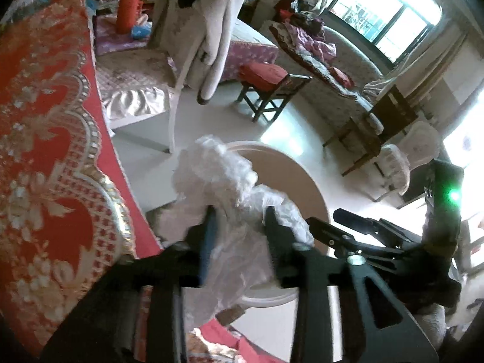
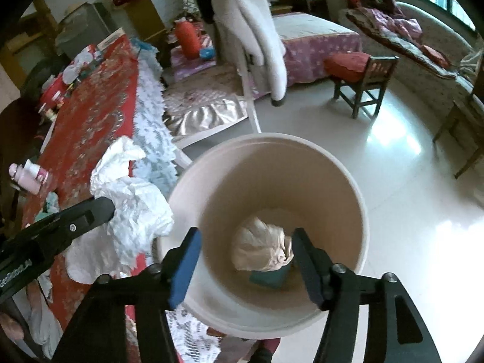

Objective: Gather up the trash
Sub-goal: 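Move both tools back over the remaining boxes on the table, then close the left tool on the rainbow-printed white box while the right tool grasps the white-green tissue pack, then carry the rainbow box and tissue pack over the beige bin with both tools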

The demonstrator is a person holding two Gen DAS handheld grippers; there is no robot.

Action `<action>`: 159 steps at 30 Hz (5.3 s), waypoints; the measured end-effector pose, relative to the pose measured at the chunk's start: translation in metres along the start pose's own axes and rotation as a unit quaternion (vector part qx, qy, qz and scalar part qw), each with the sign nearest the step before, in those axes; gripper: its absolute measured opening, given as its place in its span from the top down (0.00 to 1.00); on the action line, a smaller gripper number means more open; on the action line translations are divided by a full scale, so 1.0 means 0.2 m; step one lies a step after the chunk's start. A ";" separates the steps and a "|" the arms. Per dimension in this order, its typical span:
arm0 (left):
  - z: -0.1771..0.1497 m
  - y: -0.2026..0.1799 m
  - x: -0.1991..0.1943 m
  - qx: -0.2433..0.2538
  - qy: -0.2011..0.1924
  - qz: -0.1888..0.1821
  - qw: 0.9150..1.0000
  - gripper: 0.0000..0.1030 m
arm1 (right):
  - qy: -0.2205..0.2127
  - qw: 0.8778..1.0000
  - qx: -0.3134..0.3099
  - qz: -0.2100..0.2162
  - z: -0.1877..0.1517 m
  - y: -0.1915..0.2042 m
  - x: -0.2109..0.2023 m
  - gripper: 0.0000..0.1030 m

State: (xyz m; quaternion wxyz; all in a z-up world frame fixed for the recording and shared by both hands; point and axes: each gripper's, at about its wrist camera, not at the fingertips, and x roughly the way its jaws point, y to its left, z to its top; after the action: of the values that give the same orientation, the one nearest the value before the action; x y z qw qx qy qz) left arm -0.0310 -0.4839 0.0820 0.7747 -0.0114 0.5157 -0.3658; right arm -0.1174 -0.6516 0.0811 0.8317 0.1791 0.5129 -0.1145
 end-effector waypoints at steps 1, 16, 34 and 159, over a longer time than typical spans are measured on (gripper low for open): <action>0.00 0.00 0.00 -0.004 0.000 -0.005 1.000 0.60 | 0.001 1.000 0.002 -0.001 0.00 -0.01 0.00 0.33; -0.14 0.05 -0.25 -0.026 -0.048 0.077 0.996 0.60 | -0.002 0.997 -0.068 0.041 0.02 0.17 -0.04 0.33; -0.34 0.63 -0.79 -0.085 -0.093 0.175 0.977 0.60 | -0.004 0.982 -0.152 0.108 -0.02 0.94 -0.03 0.33; -0.34 1.49 -1.28 -0.153 -0.100 0.223 0.957 0.50 | 0.022 0.960 -0.222 0.167 0.08 1.99 0.19 0.57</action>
State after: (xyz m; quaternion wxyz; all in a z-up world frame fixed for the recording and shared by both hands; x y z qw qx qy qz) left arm 0.0271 -0.0936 0.1346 0.8735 -0.0505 0.4744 -0.0973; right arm 0.0614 -0.2958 0.1250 0.8461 0.0753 0.5067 0.1472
